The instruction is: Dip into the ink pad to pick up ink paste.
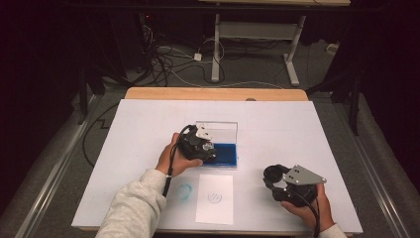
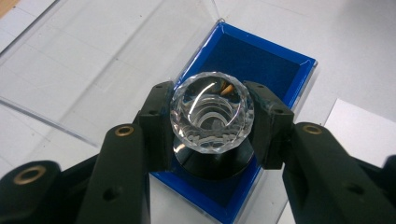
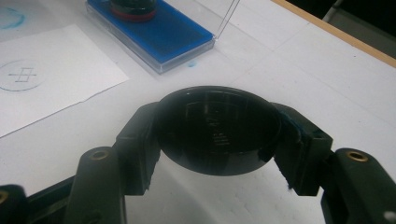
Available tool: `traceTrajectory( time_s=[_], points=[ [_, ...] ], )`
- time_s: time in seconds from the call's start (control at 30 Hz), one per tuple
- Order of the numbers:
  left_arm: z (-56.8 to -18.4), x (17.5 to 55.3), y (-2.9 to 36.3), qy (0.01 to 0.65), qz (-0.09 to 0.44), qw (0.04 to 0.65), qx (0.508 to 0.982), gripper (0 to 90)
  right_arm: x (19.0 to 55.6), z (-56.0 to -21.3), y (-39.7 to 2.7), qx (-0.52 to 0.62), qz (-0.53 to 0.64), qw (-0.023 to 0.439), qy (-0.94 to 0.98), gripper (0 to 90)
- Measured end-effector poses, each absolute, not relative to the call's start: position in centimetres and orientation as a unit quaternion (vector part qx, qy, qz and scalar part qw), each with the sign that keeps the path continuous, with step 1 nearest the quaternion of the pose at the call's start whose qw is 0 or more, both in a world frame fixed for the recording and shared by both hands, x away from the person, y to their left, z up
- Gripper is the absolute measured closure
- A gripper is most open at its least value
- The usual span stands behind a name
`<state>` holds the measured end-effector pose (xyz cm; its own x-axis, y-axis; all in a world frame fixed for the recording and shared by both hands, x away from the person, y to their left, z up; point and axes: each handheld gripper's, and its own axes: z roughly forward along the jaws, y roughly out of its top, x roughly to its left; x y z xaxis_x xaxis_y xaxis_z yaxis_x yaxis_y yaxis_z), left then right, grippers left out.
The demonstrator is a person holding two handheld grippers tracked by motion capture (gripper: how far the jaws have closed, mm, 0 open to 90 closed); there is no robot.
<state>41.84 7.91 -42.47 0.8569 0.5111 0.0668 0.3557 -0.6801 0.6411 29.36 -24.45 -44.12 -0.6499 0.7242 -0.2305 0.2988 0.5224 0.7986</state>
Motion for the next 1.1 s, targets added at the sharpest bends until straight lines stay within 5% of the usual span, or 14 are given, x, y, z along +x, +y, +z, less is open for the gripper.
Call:
traceTrajectory(
  time_s=[1.1],
  points=[
    [-42.1,41.5,7.1,0.209,0.144,0.286,0.924,54.9,29.4,-44.2,-24.2,0.307,0.388,0.249,0.833,38.2]
  ],
)
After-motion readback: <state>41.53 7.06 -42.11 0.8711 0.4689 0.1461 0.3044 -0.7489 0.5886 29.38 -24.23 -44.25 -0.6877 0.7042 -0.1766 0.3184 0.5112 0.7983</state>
